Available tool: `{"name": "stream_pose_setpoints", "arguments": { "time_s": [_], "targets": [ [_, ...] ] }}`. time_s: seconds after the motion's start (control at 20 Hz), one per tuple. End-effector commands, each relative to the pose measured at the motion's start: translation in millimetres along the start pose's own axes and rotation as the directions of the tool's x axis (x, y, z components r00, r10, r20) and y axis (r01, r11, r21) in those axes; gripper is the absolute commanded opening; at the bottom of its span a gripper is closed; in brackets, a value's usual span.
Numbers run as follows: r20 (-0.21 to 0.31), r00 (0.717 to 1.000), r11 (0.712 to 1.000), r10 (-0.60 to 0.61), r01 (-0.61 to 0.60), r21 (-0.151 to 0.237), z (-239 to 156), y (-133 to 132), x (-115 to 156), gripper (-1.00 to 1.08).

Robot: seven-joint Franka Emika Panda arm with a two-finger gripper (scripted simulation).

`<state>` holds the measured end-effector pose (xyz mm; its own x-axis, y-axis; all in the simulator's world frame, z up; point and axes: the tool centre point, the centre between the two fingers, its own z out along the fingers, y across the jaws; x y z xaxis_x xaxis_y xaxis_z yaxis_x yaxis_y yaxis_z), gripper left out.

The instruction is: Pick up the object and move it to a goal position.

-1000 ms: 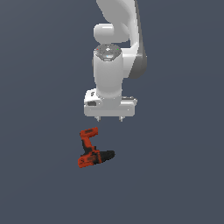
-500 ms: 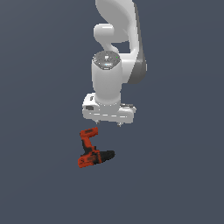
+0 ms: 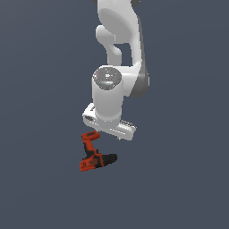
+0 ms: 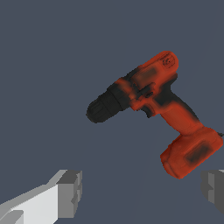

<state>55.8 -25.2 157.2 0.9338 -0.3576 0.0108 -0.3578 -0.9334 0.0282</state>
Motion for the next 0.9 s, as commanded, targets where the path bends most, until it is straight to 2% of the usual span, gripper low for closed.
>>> {"name": "stream_pose_setpoints", "arguments": {
  "time_s": [0.0,0.4,0.85],
  "targets": [
    [0.004,0.998,0.998,0.067,-0.067,-0.012,6.9,-0.3,7.5,1.08],
    [0.005,0.963,0.962,0.269,-0.269,-0.054,29.3,-1.8,28.9,1.08],
    [-0.021,0.88,0.874,0.474,-0.474,-0.104,55.5,-5.2,48.4,1.08]
  ]
}}
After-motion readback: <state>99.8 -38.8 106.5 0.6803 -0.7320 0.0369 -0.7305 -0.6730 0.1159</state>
